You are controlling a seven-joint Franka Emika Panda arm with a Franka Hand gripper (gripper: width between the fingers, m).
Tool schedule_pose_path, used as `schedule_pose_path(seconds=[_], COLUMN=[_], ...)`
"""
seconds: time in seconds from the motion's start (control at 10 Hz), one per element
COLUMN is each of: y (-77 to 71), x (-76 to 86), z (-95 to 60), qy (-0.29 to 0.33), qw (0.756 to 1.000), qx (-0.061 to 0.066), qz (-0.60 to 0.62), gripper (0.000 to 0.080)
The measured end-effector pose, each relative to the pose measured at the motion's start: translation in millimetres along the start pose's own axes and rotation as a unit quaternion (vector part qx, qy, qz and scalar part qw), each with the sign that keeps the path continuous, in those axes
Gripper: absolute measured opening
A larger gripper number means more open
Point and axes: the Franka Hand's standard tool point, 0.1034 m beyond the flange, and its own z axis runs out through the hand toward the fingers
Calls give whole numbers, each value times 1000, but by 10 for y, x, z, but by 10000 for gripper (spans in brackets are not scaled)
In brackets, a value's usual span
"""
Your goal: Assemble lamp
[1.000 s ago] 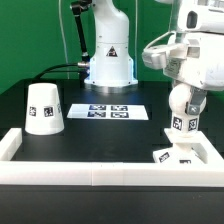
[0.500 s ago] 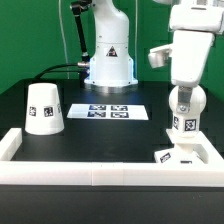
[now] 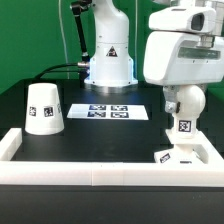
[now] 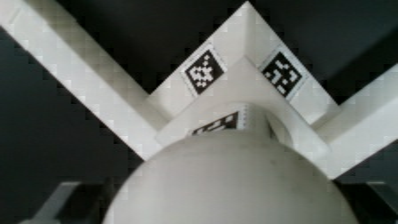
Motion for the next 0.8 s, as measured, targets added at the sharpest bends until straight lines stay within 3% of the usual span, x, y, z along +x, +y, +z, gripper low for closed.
schedule_pose_path(seconds=[0.4,0.6,0.8], y=[-17,-31,-22], x=[14,-3,-36], z=[-6,-8,2], qy=[3,-3,-10], qw=[980,941,893], qx=[4,1,12], qz=[197,337,449], gripper=[576,577,577])
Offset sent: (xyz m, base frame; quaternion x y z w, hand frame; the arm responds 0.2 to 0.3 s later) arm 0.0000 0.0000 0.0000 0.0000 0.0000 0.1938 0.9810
